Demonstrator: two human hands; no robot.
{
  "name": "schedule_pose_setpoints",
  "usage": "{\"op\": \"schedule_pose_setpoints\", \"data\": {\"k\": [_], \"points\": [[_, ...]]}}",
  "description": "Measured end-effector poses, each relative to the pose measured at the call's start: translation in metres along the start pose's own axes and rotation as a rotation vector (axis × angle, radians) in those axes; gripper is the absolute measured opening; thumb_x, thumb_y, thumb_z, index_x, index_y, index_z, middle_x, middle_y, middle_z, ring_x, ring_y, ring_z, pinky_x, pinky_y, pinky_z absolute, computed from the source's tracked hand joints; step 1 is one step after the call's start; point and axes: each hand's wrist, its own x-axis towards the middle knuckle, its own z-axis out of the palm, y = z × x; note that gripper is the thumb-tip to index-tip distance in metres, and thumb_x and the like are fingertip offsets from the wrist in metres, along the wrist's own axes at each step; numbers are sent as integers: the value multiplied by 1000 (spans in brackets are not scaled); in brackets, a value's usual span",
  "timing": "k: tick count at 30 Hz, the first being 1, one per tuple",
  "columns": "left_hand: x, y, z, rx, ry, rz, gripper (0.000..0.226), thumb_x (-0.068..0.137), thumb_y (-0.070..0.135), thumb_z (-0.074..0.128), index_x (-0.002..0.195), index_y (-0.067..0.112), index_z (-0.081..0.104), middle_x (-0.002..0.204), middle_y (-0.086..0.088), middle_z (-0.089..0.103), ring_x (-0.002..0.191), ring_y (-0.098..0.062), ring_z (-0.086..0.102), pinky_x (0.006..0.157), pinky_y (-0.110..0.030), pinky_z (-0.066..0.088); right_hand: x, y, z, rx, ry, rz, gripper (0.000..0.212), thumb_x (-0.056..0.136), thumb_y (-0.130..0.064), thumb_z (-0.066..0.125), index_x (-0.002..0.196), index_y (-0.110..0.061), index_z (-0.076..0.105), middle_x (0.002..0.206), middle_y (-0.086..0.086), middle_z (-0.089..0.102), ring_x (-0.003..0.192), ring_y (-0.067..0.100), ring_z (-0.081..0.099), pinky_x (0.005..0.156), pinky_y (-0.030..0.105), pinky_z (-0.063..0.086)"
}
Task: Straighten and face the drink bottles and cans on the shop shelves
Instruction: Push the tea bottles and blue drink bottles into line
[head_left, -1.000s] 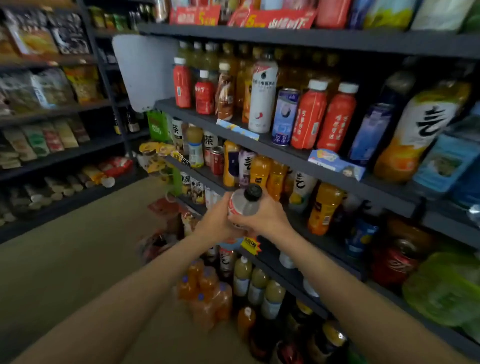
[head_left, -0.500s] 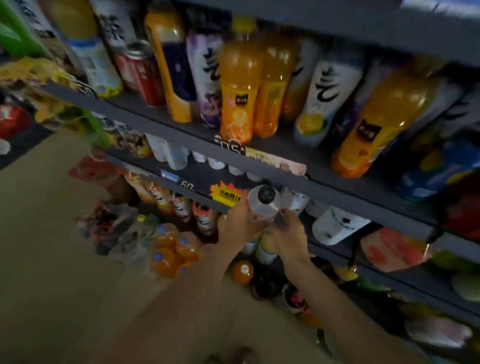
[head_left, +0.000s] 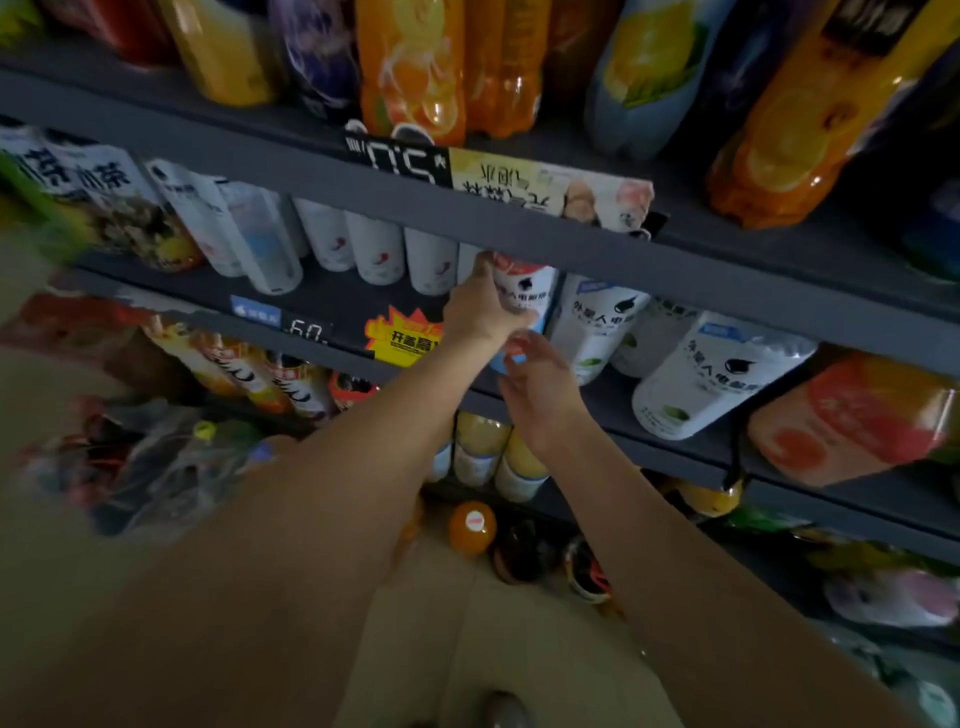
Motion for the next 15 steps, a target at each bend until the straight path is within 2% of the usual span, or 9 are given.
{"op": "schedule_pose_setpoints", "data": {"k": [1,2,4,5,7,10,12,14,15], "points": [[3,-3,1,25,-1,16,68,78,24,74,133,8,37,125,-11,56,117,-28,53,93,-35,43,5,1,1,-4,10,-8,49,87,15,25,111,-15,56,110,10,54,86,20,51,67,24,39],[4,-6,0,45,-9,36,66,80,21,71,135,8,35,129,-12,55,119,-28,52,94,-35,42,10,3,3,1,20,-6,53,88,14,25,124,-13,53,120,13,53,91,21,52,68,24,40],[2,-13,-2,60,-42,71,60,84,15,65,136,7,37,132,-13,54,121,-28,51,97,-33,41,14,2,7,15,35,-5,58,88,15,24,138,-6,42,130,16,50,110,27,54,86,28,47],[1,-16,-3,49,-49,79,56,85,13,63,135,6,39,131,-13,54,121,-28,51,99,-32,41,13,0,8,14,55,-9,57,88,15,22,137,-4,43,131,18,51,120,32,50,98,33,43],[-6,-19,-6,24,-58,72,52,88,10,58,136,5,41,134,-13,52,125,-27,48,103,-31,38,8,-6,10,3,96,-15,54,90,15,19,130,-3,50,131,16,52,129,33,40,108,38,31],[-20,-20,-7,16,-32,37,46,89,2,51,135,2,44,137,-14,50,128,-27,46,104,-32,36,5,-9,13,-6,95,-17,51,91,12,23,129,-7,52,132,15,52,129,35,40,108,37,32],[-41,-18,-11,31,9,41,38,87,1,51,126,0,52,126,-17,58,119,-29,53,96,-35,42,-10,-11,12,-76,93,-5,43,95,1,32,129,-13,54,130,21,54,124,42,43,107,45,34],[-78,-5,-22,125,-2,149,32,87,-1,49,118,0,56,119,-19,61,111,-33,56,88,-37,43,-43,-22,-1,-242,129,-28,38,93,-4,37,120,-14,61,117,22,62,112,43,54,100,53,43],[-101,5,-30,171,-5,242,33,87,-1,47,118,0,55,119,-18,59,108,-34,56,86,-39,45,-67,-33,-11,-342,151,-52,34,91,-1,39,107,-13,67,106,17,65,104,38,59,94,52,48]]}}
